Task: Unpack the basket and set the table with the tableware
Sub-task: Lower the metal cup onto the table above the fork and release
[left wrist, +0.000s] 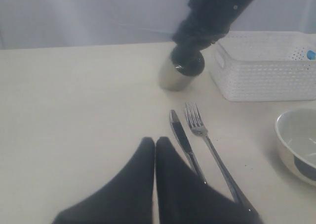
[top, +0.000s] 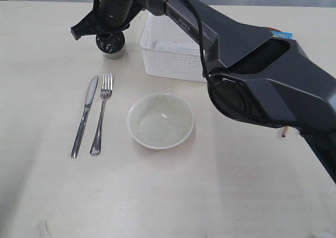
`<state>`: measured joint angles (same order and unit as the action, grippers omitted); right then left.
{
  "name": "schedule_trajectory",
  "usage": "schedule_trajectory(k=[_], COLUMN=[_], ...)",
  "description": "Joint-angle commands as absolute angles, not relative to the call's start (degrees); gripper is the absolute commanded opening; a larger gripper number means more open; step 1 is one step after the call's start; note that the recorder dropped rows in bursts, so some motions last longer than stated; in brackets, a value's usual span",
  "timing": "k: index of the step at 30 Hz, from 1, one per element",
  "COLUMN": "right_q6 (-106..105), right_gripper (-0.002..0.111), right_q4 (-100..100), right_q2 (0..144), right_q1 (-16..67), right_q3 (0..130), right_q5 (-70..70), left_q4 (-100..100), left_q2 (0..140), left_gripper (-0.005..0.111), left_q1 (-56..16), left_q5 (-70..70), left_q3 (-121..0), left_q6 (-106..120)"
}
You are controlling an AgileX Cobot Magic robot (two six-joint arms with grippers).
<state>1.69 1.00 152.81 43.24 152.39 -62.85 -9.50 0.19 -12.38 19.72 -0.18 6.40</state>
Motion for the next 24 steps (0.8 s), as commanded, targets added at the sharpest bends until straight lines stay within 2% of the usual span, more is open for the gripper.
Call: schedule_trajectory(k=[1,24], right_q6=[2.1,2.1], right_gripper=[0.027,0.027], right_q4=[0.9,0.4], right_q2=[152.2,152.2], right_q1=[43.0,43.0], right_q3=[152.6,152.6], right_q5=[-62.4,-62.4], left_q4=[-9.3,-9.3], left_q2=[0.0,0.0], left_gripper=[0.0,0.0], left_q1=[-12.7,-12.7], left_q5=[19.6,19.6], left_q3=[0.0,0.0], left_q6=[6.4,6.4])
